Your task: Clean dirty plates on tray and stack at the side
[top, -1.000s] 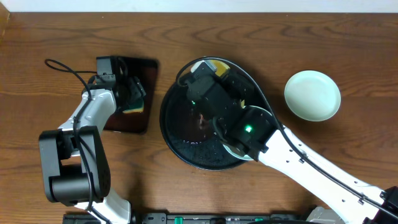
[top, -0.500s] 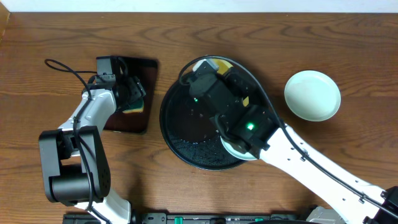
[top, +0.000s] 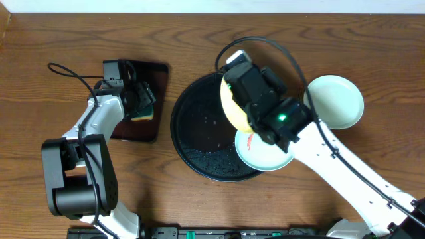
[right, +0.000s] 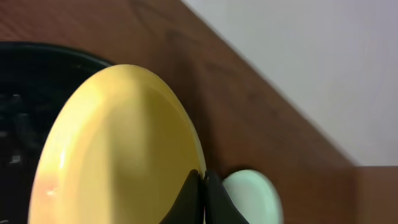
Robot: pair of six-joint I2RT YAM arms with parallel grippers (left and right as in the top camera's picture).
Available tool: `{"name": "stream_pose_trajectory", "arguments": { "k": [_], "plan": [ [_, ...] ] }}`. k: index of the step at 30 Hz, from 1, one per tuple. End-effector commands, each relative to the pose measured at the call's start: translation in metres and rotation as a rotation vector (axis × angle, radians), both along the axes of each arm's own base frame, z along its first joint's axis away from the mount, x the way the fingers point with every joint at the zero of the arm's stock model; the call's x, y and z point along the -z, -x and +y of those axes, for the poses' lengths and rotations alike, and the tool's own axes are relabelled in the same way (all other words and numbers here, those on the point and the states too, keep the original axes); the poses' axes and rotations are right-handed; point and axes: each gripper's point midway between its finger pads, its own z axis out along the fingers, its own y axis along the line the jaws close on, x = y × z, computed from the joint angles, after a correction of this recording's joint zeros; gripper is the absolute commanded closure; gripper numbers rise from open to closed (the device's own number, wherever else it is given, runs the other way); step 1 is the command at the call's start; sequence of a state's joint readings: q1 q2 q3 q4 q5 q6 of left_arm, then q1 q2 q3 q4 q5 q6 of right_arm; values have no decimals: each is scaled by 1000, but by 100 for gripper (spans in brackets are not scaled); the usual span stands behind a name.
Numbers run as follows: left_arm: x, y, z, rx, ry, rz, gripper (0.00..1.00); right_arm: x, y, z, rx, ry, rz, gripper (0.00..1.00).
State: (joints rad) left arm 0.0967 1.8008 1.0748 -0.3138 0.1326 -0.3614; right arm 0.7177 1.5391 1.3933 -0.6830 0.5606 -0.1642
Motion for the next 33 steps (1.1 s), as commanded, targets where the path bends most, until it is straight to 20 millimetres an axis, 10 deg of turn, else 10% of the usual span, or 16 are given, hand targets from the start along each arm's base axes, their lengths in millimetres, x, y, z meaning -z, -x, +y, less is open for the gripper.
{"name": "stream_pose_trajectory", "arguments": {
  "k": [1, 16, 21, 27, 33],
  "plan": [
    [-2, -1, 1, 6, 1, -4, 22, 12, -5, 1, 64, -229, 93, 99],
    [-2, -1, 1, 6, 1, -4, 21, 31, -27, -60, 235, -612, 311, 99],
    [-2, -1, 1, 6, 1, -3, 22, 41, -26, -72, 287, -606, 346, 77],
    [-2, -1, 1, 6, 1, -4, 22, 105, -10, -58, 519, -648, 556, 29],
    [-2, -1, 1, 6, 1, -4, 22, 160, 10, -17, 529, -628, 751, 38]
  ]
}}
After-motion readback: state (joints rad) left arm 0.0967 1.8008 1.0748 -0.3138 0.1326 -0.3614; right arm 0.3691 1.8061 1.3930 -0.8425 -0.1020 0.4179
